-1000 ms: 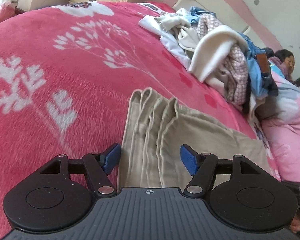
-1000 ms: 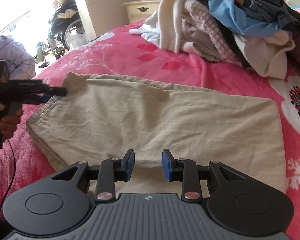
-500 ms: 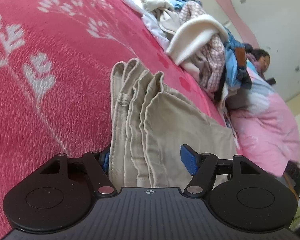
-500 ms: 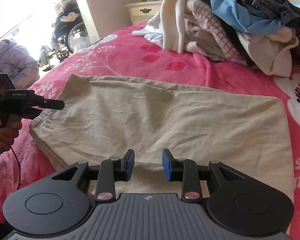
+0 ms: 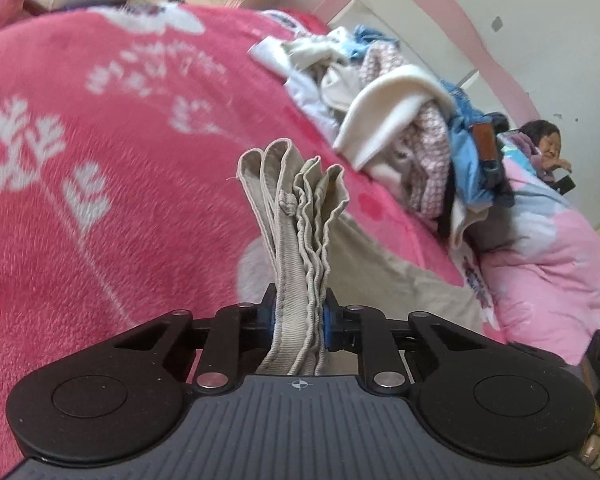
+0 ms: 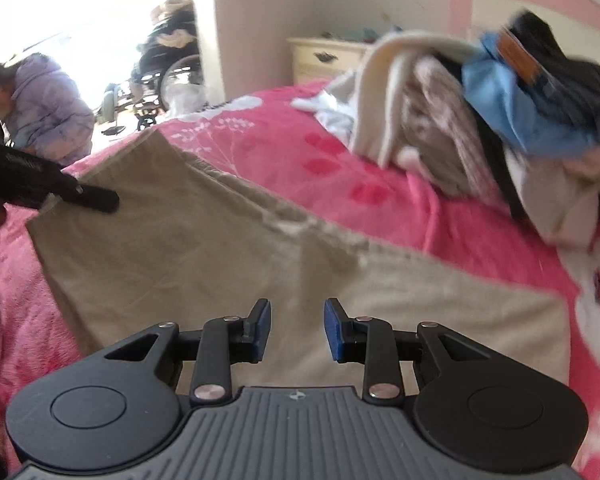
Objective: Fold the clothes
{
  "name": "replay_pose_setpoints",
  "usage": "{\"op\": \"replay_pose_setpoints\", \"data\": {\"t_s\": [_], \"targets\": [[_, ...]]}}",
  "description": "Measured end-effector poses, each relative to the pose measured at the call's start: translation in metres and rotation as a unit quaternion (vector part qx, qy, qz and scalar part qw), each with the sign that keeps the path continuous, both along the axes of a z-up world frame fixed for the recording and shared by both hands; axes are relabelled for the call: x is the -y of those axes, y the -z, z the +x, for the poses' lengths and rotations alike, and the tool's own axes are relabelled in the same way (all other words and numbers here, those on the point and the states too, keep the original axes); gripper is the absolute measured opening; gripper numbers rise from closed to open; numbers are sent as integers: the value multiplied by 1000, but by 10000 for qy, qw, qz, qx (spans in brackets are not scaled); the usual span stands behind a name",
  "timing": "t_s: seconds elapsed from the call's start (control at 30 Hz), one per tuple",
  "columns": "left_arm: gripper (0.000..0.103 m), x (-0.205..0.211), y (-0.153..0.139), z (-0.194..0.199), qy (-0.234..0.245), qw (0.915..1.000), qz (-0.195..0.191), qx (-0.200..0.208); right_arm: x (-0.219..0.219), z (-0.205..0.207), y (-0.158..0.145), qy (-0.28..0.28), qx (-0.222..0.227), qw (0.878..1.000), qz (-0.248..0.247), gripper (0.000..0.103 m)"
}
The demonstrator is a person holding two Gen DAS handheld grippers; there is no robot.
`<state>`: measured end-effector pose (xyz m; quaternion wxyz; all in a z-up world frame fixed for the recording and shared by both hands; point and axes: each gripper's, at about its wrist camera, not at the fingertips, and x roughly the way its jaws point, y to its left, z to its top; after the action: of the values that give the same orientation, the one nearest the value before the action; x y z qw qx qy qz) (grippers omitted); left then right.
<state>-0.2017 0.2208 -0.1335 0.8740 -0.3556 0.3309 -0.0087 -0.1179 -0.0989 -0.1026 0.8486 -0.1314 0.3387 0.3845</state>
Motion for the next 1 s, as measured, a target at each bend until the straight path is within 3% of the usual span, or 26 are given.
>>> {"op": "replay_pose_setpoints", "data": {"t_s": [0.2,0.3,0.4,0.5,0.67,0.83,0.9,1.0], "targets": [[17,21,-34,4,78,9996,87,243,-30,39,25,4,285,9995,-156,29],[17,33,-46,10,163,9992,126,349,-24,65,37,454,-8,9990,-44,26],[17,39,-53,14,190,9989,191,379,-2,67,26,761,-163,9965,310,27],[17,42,-58,15,185,9988,207,395,18,42,10,539,-208,9965,601,27],[16,48,-66,16,150,9988,187,424,30,-11,2,-10,-200,9979,616,27],[16,57,-76,20,180,9984,194,505,19,-66,21,-1004,-59,9949,6,24],[16,63,-81,23,228,9980,236,537,20,-81,21,-1122,282,9932,-149,25],[16,74,-89,29,375,9970,326,596,28,-86,11,-1008,404,9941,-6,25]]}}
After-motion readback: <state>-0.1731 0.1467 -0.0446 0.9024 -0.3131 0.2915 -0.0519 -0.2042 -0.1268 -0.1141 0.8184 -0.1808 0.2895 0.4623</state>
